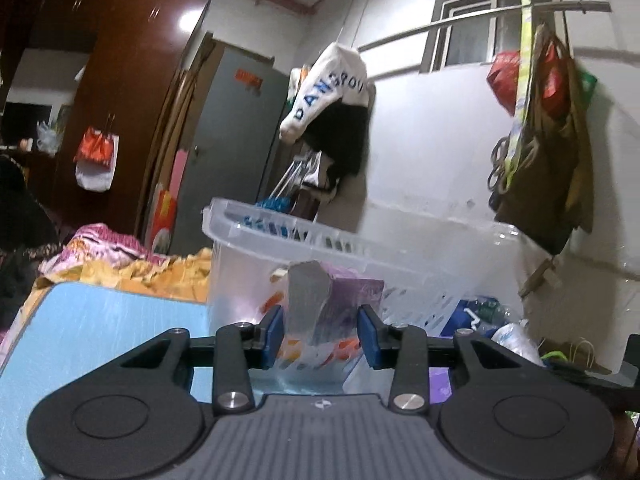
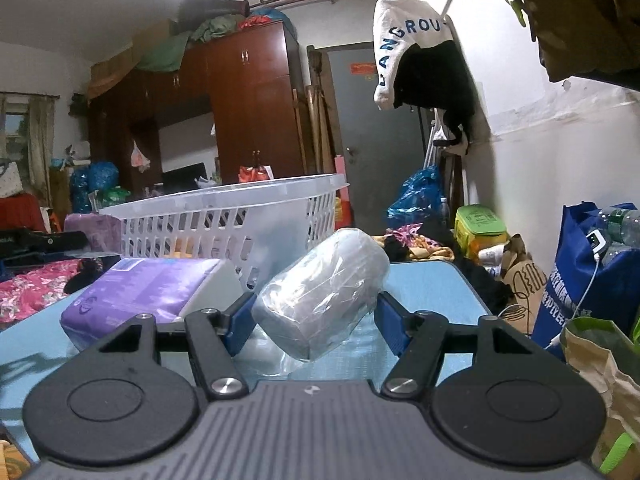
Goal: Organize objects
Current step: 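Grasp the small pink box with the left gripper while the right grasps the wrapped roll, then carry the pink box and wrapped roll over the basket with both grippers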
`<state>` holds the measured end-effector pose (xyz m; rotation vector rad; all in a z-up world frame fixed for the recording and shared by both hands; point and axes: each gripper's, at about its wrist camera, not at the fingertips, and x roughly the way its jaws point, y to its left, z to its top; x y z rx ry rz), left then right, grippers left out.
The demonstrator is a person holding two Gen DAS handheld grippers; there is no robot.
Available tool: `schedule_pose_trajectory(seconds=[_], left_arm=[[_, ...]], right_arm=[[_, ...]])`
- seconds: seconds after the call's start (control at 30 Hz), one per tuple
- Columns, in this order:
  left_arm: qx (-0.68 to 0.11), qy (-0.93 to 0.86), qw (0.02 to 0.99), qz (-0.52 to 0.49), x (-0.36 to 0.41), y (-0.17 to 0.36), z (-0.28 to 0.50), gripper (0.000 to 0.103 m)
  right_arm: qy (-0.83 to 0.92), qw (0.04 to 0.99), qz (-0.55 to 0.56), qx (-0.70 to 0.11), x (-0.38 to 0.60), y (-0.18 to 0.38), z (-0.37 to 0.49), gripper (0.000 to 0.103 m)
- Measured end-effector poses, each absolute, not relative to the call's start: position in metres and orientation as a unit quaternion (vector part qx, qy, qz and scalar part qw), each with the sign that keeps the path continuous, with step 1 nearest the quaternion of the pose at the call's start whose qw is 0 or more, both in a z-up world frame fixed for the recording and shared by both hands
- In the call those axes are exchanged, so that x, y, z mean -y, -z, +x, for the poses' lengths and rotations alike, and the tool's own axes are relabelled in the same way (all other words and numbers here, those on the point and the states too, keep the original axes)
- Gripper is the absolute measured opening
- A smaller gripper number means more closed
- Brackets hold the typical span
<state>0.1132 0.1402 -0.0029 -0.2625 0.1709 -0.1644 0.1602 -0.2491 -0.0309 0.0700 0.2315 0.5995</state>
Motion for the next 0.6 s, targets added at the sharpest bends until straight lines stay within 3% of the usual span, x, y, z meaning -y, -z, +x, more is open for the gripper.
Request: schedule_pose_trajectory(seconds=[0.6], left_arm=[[-0.062,0.102,0.985,-0.123,-0.136,0.003,0.099,0.039]], right_arm=[[-0.313,0.944,0.029,-0.101,0.248,0.025,0.157,0.067]])
